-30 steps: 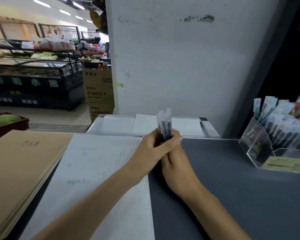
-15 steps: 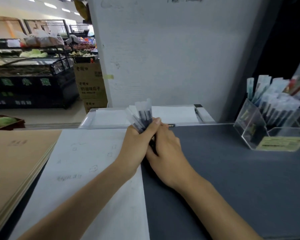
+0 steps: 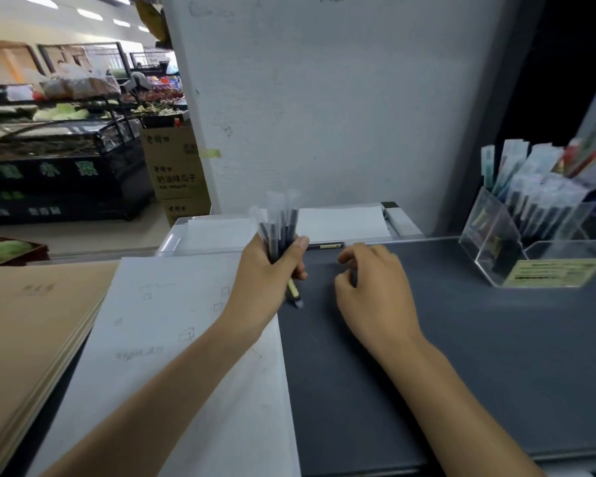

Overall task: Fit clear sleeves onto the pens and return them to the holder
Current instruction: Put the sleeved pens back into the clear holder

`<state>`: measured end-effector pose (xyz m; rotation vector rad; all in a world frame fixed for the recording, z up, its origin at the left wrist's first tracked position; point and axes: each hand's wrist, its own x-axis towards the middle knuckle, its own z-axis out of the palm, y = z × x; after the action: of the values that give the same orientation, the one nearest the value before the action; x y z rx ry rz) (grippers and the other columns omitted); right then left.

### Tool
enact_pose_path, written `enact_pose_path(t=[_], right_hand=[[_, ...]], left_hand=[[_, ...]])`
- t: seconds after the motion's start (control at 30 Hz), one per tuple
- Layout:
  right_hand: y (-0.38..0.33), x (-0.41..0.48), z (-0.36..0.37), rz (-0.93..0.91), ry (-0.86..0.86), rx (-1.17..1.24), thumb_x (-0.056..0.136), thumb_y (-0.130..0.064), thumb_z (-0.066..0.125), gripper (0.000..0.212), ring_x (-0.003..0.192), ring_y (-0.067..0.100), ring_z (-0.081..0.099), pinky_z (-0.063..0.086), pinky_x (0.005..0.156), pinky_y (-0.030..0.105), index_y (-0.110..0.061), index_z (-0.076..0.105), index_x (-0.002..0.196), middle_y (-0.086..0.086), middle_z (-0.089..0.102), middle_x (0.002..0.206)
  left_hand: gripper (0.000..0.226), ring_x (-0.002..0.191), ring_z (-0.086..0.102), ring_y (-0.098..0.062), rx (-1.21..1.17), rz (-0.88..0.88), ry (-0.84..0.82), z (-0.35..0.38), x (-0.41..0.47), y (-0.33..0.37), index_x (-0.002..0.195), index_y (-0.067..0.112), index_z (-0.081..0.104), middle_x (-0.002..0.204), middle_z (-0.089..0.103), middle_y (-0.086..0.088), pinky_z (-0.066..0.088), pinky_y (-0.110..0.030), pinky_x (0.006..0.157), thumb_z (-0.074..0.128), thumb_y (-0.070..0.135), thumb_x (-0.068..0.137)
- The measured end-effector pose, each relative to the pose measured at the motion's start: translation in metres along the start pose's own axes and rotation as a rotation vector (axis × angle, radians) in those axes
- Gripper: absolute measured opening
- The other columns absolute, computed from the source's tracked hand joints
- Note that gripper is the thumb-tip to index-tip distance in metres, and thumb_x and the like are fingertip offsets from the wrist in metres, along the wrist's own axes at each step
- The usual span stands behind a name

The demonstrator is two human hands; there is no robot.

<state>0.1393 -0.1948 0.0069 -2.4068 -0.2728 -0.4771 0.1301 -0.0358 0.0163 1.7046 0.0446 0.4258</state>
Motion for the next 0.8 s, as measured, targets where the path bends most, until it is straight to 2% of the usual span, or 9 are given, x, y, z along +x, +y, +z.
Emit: enact_pose_path(t=[0.1,0.17,0.27,0.4,0.53,0.63,0.8], right_hand=[[-0.001,0.008,0.004,-0.058,0.015,0.021,0.093,-0.008,0.054,0.03,0.113,0.022,0.054,0.047,0.097,0.038,-0.016,0.066,0.12,0.0,0.059,0.121],[-0.004,0.019,0.01,-0.142,-0.045,0.012,0.096,-0.008,0.054,0.035,0.12,0.021,0.052,0.045,0.102,0.038,-0.017,0.064,0.128,-0.001,0.058,0.129],[-0.006,0.032,0.02,-0.226,-0.108,-0.137,0.1,-0.009,0.05,0.043,0.127,0.024,0.046,0.04,0.104,0.038,-0.02,0.057,0.14,-0.001,0.054,0.141],[-0.006,0.036,0.027,-0.275,-0.084,-0.322,0.098,-0.013,0.046,0.04,0.124,0.026,0.044,0.037,0.097,0.037,-0.02,0.055,0.137,-0.001,0.053,0.137],[-0.004,0.036,0.028,-0.301,-0.074,-0.351,0.099,-0.016,0.044,0.034,0.123,0.026,0.044,0.04,0.097,0.036,-0.018,0.058,0.129,0.001,0.052,0.135],[-0.003,0.034,0.028,-0.272,-0.067,-0.323,0.099,-0.019,0.044,0.035,0.123,0.026,0.043,0.038,0.097,0.035,-0.019,0.058,0.131,0.002,0.049,0.135],[-0.003,0.031,0.027,-0.238,-0.073,-0.323,0.098,-0.02,0.046,0.035,0.12,0.028,0.045,0.035,0.093,0.036,-0.02,0.062,0.13,0.006,0.047,0.132]], left_hand=[[0.036,0.057,0.066,-0.021,-0.053,0.001,0.039,-0.001,0.0,-0.001,0.092,0.006,0.056,0.062,0.062,-0.007,0.051,-0.031,0.043,0.062,0.04,0.103],[0.035,0.048,0.058,-0.018,-0.136,-0.013,0.112,-0.003,0.002,-0.001,0.089,0.011,0.052,0.061,0.059,-0.004,0.048,-0.03,0.041,0.064,0.042,0.102],[0.032,0.043,0.044,-0.015,-0.28,-0.035,0.175,-0.008,0.009,-0.003,0.085,0.019,0.048,0.061,0.05,0.001,0.04,-0.027,0.041,0.065,0.039,0.101],[0.037,0.041,0.03,-0.013,-0.366,-0.08,0.177,-0.011,0.014,-0.006,0.077,0.021,0.045,0.057,0.032,0.004,0.032,-0.025,0.039,0.066,0.04,0.101],[0.048,0.042,0.027,-0.014,-0.379,-0.086,0.142,-0.008,0.014,-0.005,0.066,0.023,0.044,0.056,0.031,0.003,0.029,-0.023,0.038,0.071,0.048,0.096],[0.057,0.042,0.026,-0.015,-0.359,-0.092,0.147,-0.008,0.012,-0.004,0.066,0.019,0.036,0.054,0.03,0.0,0.029,-0.023,0.037,0.075,0.052,0.092],[0.059,0.041,0.031,-0.017,-0.347,-0.103,0.175,-0.009,0.01,-0.003,0.063,0.018,0.038,0.053,0.033,-0.002,0.031,-0.023,0.036,0.076,0.055,0.089]])
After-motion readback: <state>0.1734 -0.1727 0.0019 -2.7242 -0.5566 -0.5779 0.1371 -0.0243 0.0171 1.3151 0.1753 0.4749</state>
